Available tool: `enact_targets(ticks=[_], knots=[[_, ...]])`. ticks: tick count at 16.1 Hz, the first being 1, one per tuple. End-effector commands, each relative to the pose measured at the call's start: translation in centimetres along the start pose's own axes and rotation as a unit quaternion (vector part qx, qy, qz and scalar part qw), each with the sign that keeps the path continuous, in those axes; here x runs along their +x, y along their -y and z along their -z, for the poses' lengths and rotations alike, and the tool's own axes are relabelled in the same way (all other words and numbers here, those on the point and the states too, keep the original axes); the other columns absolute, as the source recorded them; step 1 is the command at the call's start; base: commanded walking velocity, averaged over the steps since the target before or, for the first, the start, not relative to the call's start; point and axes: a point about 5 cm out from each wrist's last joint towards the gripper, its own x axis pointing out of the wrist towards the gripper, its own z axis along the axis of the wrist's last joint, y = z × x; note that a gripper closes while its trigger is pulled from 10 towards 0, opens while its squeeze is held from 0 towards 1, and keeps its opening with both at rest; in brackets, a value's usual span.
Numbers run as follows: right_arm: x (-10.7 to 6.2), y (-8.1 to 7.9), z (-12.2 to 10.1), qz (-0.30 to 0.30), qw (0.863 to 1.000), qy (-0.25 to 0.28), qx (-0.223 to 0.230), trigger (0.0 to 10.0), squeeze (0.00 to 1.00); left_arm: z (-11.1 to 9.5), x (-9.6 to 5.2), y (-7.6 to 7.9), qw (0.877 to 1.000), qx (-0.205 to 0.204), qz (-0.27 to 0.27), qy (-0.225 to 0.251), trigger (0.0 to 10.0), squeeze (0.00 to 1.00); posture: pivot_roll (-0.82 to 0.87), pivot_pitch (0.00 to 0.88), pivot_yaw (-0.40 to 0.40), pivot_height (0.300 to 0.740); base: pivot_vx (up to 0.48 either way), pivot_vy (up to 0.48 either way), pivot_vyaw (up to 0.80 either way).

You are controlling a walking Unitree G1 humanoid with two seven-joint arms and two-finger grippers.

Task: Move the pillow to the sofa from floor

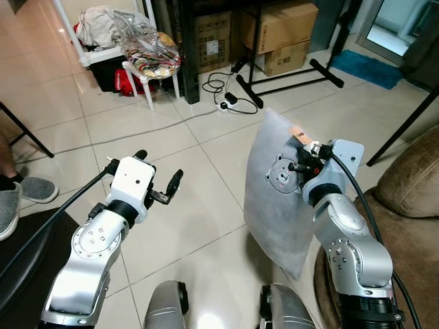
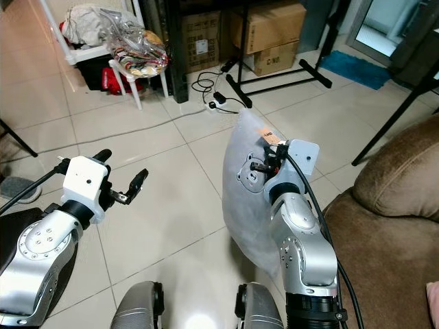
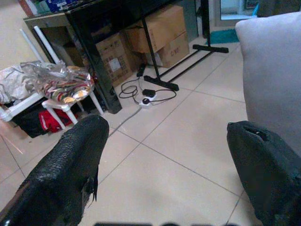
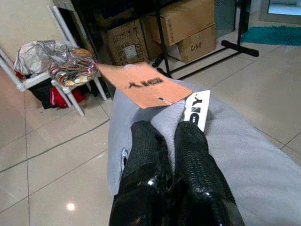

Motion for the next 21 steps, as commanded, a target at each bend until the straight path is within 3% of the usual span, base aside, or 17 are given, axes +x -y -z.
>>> enact_targets(ticks=[1,5,8,14,21], knots=[[-0.2,-0.3,-1.5,-0.005,0.999,0.033,-0.001,10.0,0.0,0.0,0.0,0.0,1.0,0.002,-0.002,0.0,10.0,0.0,-0.03,0.0,0.0,0.653,0.0,0.0,0.0],[-0.2,-0.3,-1.5,-0.005,0.999,0.033,-0.001,10.0,0.0,0.0,0.0,0.0,1.0,0.002,-0.002,0.0,10.0,0.0,-0.03,0.0,0.0,0.653,0.0,0.0,0.0],[-0.4,0.3,-1.0,0.004,1.0,0.023,-0.02,10.0,0.0,0.4,-0.3,-1.1,1.0,-0.001,-0.019,-0.005,10.0,0.0,-0.03,0.0,-0.004,0.683,0.0,0.0,0.0],[-0.4,0.3,-0.9,0.002,0.999,0.024,-0.022,10.0,0.0,0.4,-0.3,-0.9,1.0,-0.003,-0.017,-0.003,10.0,0.0,-0.03,0.0,-0.01,0.738,0.0,0.0,0.0],[-0.4,0.5,-0.7,0.006,1.0,0.019,-0.023,10.0,0.0,0.6,-0.3,-0.7,1.0,-0.003,-0.015,-0.003,10.0,0.0,-0.02,0.0,-0.014,0.74,0.0,0.0,0.0]])
